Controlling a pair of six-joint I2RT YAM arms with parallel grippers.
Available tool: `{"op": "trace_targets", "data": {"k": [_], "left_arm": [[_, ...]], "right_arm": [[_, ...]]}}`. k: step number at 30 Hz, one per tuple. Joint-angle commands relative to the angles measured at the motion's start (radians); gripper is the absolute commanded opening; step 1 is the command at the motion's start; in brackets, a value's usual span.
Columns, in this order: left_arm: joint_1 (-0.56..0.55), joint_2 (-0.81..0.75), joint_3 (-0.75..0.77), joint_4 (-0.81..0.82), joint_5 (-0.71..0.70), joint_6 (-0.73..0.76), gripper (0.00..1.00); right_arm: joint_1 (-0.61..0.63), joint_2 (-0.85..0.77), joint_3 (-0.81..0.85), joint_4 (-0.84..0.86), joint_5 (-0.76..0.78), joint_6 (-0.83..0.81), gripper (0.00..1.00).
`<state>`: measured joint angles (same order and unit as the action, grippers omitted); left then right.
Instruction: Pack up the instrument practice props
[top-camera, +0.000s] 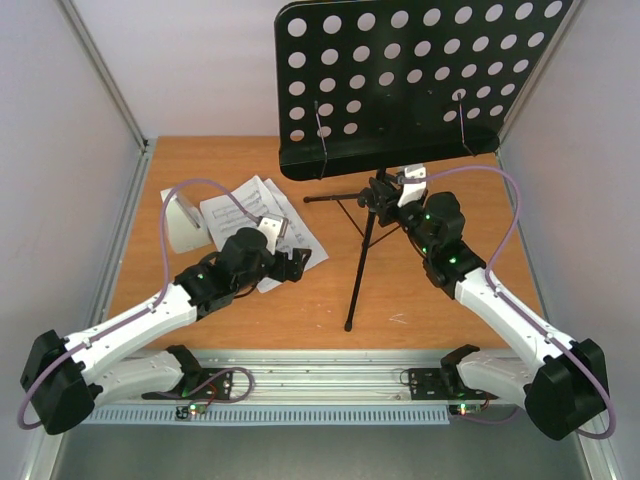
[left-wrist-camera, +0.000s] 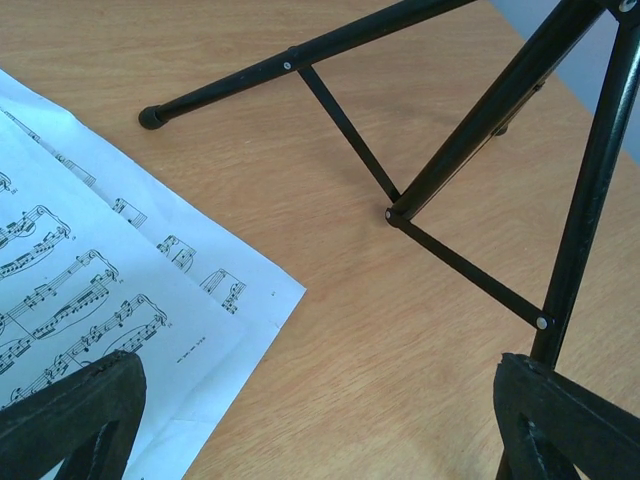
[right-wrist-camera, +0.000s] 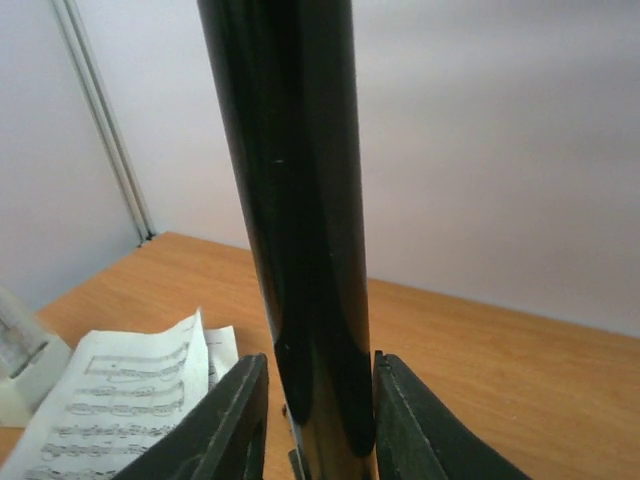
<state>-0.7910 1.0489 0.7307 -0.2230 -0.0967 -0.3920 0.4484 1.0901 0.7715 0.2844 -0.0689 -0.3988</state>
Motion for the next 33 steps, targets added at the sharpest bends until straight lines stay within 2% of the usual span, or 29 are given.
{"op": "trace_targets", "data": {"k": [1, 8, 12, 23, 33], "left_arm": [[0.006, -0.004, -0.017, 0.026, 0.004, 0.004, 0.96], [0.006, -0.022, -0.029, 0.021, -0.012, 0.007, 0.96], [0.006, -0.033, -0.037, 0.021, -0.015, 0.016, 0.96], [0.006, -0.038, -0.029, 0.035, 0.041, 0.085, 0.96], [0.006, -0.056, -0.025, 0.050, 0.116, 0.154, 0.96]], "right_arm": [[-0.004, 0.017, -0.009, 0.070, -0.020, -0.079, 0.28], [-0.004, 0.016, -0.013, 0.060, -0.061, -0.149, 0.09], [-0.003, -0.005, -0.016, 0.031, -0.083, -0.185, 0.02], [-0.002, -0.136, -0.040, -0.100, -0.209, -0.170, 0.01], [-0.002, -0.154, -0.053, -0.145, -0.338, -0.148, 0.01]]}}
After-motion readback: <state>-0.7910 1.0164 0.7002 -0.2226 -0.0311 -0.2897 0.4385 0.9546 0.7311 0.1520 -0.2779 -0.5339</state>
